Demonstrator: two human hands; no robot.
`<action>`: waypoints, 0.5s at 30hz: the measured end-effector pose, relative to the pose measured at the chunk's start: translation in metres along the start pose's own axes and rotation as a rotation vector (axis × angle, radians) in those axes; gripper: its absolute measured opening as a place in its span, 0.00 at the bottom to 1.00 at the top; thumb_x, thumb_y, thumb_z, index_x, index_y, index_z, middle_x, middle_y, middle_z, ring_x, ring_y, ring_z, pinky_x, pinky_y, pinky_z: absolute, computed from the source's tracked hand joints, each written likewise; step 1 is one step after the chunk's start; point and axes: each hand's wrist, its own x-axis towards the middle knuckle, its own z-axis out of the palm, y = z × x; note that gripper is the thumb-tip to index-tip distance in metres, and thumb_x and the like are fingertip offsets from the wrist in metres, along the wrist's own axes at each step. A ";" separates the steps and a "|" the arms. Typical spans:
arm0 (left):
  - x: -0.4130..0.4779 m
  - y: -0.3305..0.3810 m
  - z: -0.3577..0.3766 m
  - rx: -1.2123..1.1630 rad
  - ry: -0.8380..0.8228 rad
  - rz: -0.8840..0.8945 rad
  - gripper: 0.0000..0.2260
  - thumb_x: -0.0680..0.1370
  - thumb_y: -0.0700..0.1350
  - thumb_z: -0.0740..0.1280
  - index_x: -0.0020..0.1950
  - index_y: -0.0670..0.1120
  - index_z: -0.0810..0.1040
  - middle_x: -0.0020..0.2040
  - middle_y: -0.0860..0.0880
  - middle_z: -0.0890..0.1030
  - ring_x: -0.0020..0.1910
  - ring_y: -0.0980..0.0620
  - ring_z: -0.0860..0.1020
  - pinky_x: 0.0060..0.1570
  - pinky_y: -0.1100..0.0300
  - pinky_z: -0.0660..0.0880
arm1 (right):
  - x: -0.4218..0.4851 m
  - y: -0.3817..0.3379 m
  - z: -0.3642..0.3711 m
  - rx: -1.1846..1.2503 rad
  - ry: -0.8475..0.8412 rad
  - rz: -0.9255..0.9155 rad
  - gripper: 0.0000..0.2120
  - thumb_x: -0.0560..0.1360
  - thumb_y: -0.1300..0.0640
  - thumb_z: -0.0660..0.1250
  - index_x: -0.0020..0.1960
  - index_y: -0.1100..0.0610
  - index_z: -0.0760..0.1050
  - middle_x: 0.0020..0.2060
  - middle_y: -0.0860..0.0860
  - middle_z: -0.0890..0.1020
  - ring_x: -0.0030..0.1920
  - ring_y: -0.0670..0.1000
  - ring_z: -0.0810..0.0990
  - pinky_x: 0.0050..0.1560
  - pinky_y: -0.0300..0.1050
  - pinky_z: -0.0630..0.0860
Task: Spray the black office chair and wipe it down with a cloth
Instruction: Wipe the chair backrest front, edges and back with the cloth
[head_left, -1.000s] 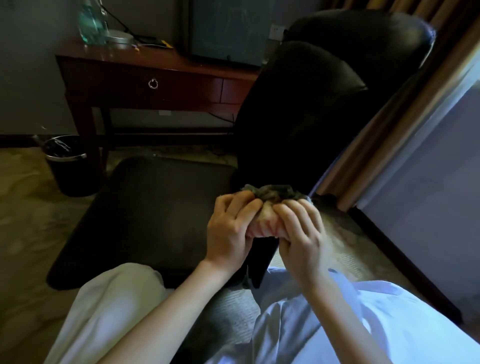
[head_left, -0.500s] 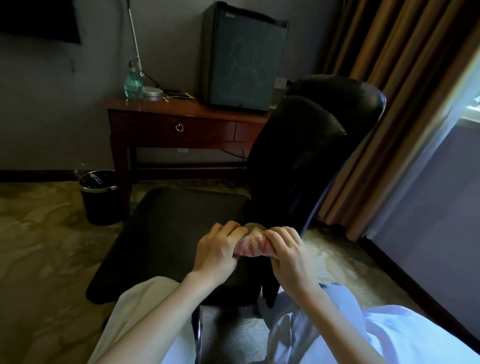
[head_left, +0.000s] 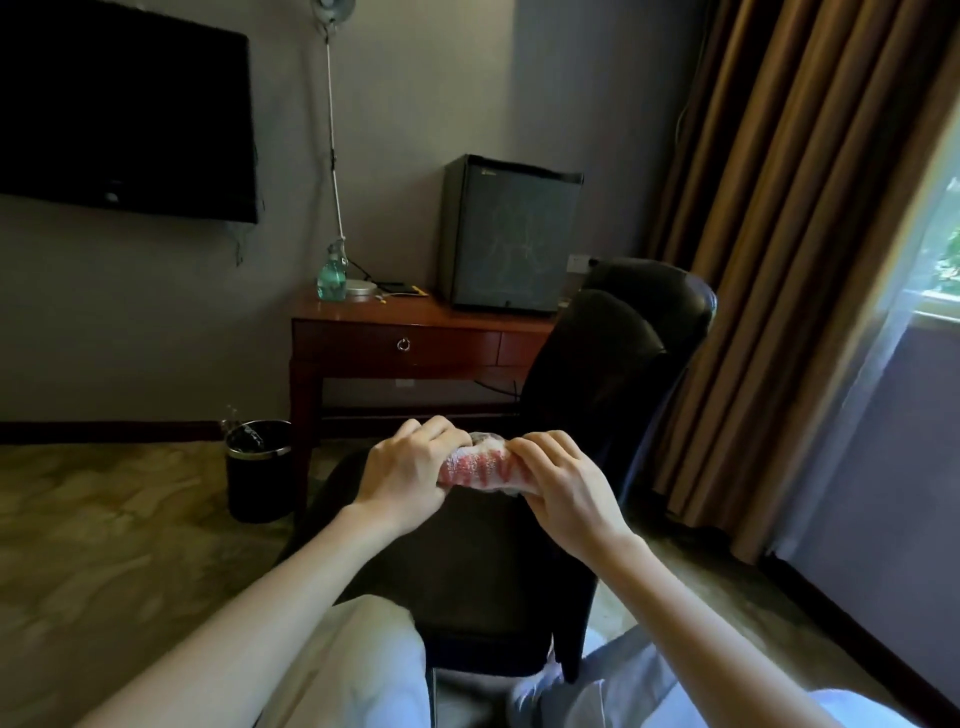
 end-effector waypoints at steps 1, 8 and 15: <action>0.003 -0.002 -0.005 0.003 0.009 0.001 0.20 0.69 0.45 0.74 0.59 0.53 0.76 0.55 0.55 0.77 0.50 0.51 0.76 0.39 0.56 0.77 | 0.005 0.000 -0.001 0.005 0.002 -0.001 0.23 0.68 0.59 0.75 0.62 0.58 0.75 0.54 0.52 0.80 0.54 0.53 0.77 0.49 0.47 0.80; 0.026 -0.025 -0.023 0.033 0.032 -0.030 0.18 0.70 0.47 0.73 0.59 0.53 0.77 0.55 0.54 0.78 0.50 0.51 0.76 0.39 0.58 0.75 | 0.049 0.002 0.007 0.036 0.024 -0.035 0.24 0.67 0.57 0.75 0.61 0.57 0.75 0.54 0.52 0.80 0.55 0.53 0.77 0.51 0.46 0.79; 0.054 -0.041 -0.034 0.075 0.044 -0.009 0.18 0.69 0.44 0.74 0.58 0.53 0.78 0.55 0.54 0.78 0.51 0.50 0.76 0.38 0.57 0.75 | 0.079 0.011 0.020 0.076 0.056 -0.010 0.24 0.67 0.60 0.75 0.61 0.58 0.75 0.55 0.53 0.79 0.56 0.54 0.76 0.53 0.48 0.78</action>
